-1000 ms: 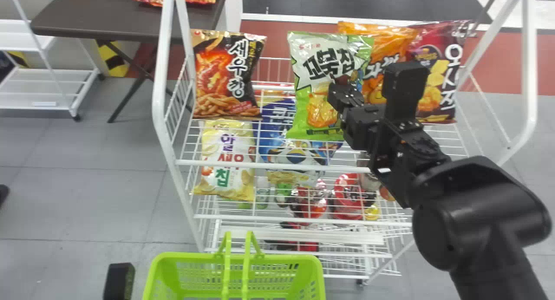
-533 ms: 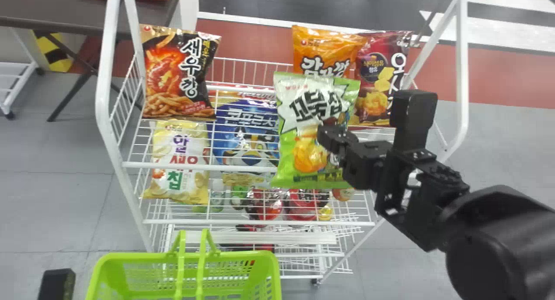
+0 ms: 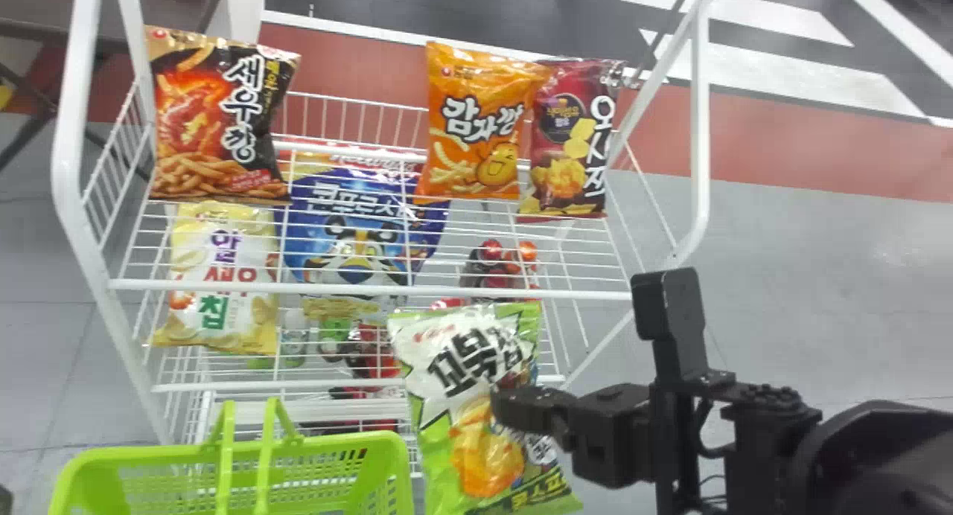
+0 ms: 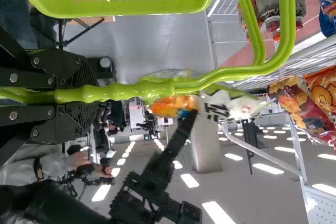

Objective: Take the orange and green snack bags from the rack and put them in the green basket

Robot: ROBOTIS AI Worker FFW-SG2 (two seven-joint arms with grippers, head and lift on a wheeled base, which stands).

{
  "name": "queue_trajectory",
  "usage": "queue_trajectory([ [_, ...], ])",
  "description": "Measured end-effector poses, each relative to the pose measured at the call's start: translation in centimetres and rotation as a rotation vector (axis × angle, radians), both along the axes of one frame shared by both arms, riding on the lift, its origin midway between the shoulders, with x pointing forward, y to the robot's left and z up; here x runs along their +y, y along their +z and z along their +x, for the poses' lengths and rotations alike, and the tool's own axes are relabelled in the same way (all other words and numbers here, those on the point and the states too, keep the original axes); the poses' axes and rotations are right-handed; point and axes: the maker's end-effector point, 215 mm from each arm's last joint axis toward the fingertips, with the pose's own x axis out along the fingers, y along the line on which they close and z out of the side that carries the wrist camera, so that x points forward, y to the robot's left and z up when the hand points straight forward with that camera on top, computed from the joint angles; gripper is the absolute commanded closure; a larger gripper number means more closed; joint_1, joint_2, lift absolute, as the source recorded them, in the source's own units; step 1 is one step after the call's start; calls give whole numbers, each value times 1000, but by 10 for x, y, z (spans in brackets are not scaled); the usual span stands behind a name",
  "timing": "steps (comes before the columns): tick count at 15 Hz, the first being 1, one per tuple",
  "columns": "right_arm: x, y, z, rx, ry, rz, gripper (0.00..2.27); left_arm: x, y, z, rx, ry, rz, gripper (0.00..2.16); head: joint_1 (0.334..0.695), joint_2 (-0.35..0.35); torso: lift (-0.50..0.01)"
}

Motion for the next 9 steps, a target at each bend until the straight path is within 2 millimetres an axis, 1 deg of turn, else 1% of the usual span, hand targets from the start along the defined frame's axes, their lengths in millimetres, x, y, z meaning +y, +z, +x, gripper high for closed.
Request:
queue_trajectory([
  [3,18,9,-9,8,28,75,2128,-1,0,-1,2,1,-3,2148,695,-329,0],
  [4,26,11,-12,10,41,103,2128,-1,-1,-1,2,1,-4,2148,695,-299,0],
  [5,34,12,-14,13,51,121,2128,-1,0,-1,2,2,-4,2148,695,-285,0],
  [6,41,10,-18,22,62,130,2128,-1,0,-1,2,2,-5,2148,695,-273,0],
  [7,47,3,-23,40,70,127,2128,-1,0,-1,2,2,-6,2148,695,-261,0],
  [9,55,-17,-36,87,80,101,2128,0,1,-1,2,6,-10,2145,695,-240,0],
])
